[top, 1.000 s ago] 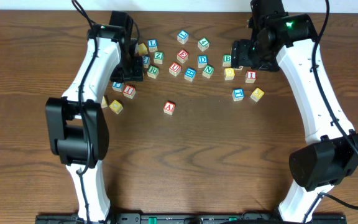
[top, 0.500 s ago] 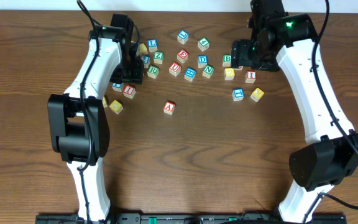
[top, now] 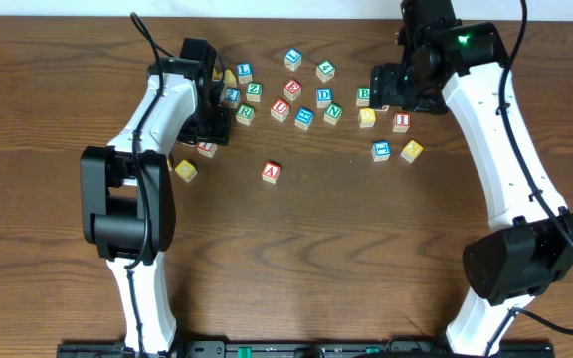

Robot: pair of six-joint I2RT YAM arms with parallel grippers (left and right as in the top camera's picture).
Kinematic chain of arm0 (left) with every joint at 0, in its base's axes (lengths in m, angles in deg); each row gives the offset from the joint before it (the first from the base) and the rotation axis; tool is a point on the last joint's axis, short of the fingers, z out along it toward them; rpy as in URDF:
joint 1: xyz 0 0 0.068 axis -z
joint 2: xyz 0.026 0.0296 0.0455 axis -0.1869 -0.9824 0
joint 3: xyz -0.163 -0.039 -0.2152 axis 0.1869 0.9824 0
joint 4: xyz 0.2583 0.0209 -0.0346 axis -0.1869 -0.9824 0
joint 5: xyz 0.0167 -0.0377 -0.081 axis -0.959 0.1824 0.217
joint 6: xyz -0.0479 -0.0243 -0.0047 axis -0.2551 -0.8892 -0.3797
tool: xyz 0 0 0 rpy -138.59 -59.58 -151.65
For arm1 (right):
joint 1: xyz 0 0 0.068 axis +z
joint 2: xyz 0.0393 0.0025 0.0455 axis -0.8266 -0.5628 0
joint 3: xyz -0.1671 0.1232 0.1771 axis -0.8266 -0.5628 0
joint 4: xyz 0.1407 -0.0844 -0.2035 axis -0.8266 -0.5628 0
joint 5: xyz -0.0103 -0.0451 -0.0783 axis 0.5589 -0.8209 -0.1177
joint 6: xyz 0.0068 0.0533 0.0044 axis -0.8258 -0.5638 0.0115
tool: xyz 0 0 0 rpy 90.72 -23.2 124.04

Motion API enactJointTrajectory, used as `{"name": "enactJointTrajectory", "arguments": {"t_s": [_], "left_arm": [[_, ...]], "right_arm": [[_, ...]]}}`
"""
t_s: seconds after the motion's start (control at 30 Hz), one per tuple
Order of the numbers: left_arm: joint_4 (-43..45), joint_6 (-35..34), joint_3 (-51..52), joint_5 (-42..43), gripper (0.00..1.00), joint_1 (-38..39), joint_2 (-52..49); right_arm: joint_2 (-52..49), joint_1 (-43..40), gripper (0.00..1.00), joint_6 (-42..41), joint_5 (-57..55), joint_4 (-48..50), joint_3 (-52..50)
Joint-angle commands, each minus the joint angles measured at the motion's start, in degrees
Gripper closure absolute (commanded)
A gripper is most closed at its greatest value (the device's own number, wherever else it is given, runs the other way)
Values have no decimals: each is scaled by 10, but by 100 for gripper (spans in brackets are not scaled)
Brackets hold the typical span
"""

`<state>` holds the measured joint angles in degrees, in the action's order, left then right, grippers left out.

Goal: Spell out AI2
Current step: 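Move the left gripper down onto the red I block and grasp it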

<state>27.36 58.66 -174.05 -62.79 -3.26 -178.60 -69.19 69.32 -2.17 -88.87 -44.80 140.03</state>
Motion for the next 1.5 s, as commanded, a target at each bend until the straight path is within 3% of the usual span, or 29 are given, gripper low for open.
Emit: {"name": "enactJointTrajectory", "arguments": {"t_s": [0.0,0.7,0.97,1.23,1.47], "left_arm": [[8,8,13,-3,42,-1,-4],[51,8,50,-10,43,0,-4],[50,-14,50,-10,66,0,-4],[52,-21,49,-10,74,0,0],[50,-42,48,-9,74,2,56]], "right_arm": [[-3,0,19,7,2,-2,0],[-3,0,19,7,2,-2,0],[-3,0,19,7,2,-2,0],[-3,0,18,7,2,-1,0],[-3,0,17,7,1,8,0]]}}
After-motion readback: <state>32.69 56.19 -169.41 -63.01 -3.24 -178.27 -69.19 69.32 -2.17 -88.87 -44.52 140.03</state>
